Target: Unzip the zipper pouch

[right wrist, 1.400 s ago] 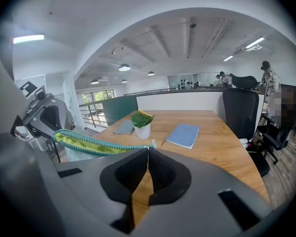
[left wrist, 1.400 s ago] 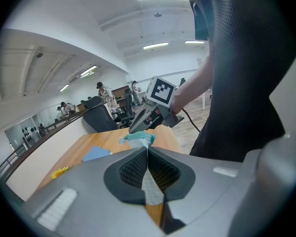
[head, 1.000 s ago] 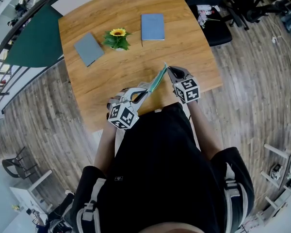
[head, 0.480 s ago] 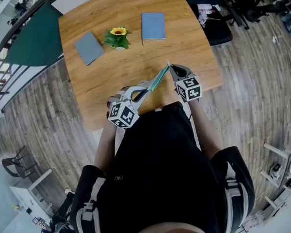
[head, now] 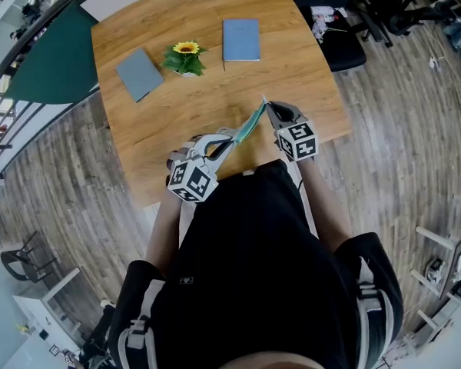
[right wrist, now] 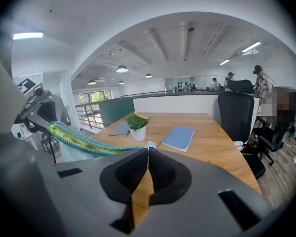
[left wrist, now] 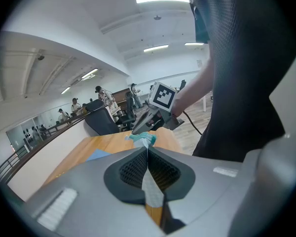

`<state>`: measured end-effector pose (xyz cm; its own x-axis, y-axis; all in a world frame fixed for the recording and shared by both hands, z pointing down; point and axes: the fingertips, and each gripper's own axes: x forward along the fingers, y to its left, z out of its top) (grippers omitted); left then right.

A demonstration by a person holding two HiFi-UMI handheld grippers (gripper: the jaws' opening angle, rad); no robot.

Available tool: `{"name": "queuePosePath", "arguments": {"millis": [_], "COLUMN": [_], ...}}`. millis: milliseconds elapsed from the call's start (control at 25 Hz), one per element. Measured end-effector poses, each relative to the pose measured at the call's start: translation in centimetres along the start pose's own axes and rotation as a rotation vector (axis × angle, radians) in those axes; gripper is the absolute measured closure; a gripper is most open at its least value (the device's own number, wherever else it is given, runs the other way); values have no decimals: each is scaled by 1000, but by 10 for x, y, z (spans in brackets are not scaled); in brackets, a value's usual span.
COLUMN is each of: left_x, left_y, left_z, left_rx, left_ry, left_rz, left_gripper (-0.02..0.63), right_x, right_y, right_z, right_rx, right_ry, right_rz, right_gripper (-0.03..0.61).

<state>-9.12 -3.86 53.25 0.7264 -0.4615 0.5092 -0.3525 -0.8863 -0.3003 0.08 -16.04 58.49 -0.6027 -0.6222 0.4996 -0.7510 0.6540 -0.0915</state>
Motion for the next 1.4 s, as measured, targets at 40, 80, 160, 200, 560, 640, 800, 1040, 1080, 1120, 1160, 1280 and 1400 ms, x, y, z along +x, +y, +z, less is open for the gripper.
{"name": "queuePosePath", "arguments": {"millis": [40, 80, 160, 200, 560, 640, 800, 1040, 1080, 1120, 1160, 1280, 1400], "left_x": [-3, -6, -11, -13, -14, -15, -19, -23, -23, -23, -24, -26, -27], "left_y": [2, 3, 6, 7, 11, 15, 23, 32, 34, 36, 38, 44, 51], "left_z": [2, 5, 8, 9, -2, -5, -11, -22, -24, -26, -28, -31, -33], "left_rx": [-6, -12, -22, -24, -58, -91, -129, -159, -162, -165, -168, -188, -209], "left_ry": [-8, -17, -31, -35, -26, -36, -36, -17, -10, -5, -2, -2, -8], "left_rz": [6, 11, 21, 24, 47, 62, 91, 129, 138, 145, 152, 169, 187], "left_gripper": [607, 607, 608, 608, 607, 607, 607, 607, 607, 607, 607, 607, 607], "right_x": [0, 0, 2, 3, 1, -1, -6, -9, -8, -8, -8, -8, -9], "right_y": [3, 5, 11, 13, 20, 20, 21, 25, 25, 26, 27, 30, 32], "right_z": [1, 2, 0, -2, -13, -14, -19, -26, -26, -26, -26, -26, -23], "right_rx": [-5, -7, -12, -16, -8, -11, -16, -19, -20, -22, -24, -34, -42], "right_ry": [-6, -11, -12, -9, 5, 2, 1, 4, 5, 5, 6, 4, 4], "right_rz": [10, 18, 35, 44, 67, 67, 66, 79, 80, 83, 85, 93, 102], "right_gripper": [569, 568, 563, 560, 526, 528, 545, 575, 575, 575, 575, 575, 575]}}
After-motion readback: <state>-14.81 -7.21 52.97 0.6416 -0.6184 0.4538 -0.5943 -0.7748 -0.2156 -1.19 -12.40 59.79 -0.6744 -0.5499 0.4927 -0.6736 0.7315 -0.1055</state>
